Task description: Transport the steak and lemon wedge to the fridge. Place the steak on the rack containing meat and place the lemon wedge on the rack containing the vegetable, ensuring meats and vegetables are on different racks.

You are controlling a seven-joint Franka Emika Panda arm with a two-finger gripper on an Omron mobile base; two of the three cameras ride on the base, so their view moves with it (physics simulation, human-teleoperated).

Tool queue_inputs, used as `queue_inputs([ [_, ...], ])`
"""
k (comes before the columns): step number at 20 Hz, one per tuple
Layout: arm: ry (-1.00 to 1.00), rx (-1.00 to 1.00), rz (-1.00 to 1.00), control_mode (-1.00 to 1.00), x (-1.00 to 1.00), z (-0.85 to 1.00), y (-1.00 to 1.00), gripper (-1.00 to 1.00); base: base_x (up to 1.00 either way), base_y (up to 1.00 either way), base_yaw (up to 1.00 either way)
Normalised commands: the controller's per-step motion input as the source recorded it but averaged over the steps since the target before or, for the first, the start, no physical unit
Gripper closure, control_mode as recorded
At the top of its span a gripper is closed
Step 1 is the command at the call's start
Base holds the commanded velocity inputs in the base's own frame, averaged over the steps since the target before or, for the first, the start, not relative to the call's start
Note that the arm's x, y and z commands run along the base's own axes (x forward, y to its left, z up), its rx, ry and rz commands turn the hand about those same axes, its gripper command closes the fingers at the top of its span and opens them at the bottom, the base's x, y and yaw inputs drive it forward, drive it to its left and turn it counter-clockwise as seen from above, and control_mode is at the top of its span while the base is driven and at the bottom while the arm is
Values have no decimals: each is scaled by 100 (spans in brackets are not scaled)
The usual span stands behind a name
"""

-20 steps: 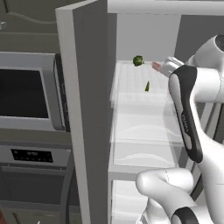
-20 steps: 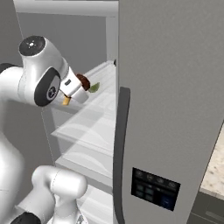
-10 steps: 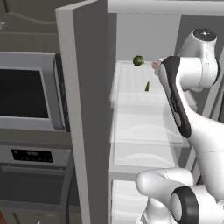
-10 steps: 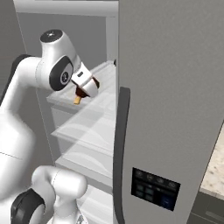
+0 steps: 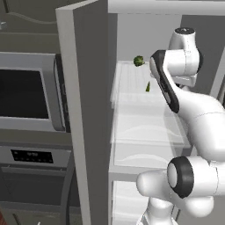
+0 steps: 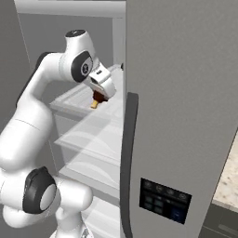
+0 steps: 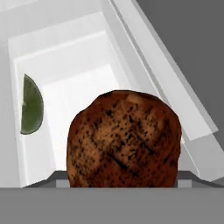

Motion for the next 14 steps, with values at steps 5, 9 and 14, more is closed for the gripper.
queue_inputs([
  [5, 13, -1, 0, -100, 66, -20, -16, 100, 0, 0, 0],
  [9, 9, 0, 0, -100, 44, -22, -18, 100, 0, 0, 0],
  [14, 2, 1, 0, -100, 29, -40, -9, 100, 0, 0, 0],
])
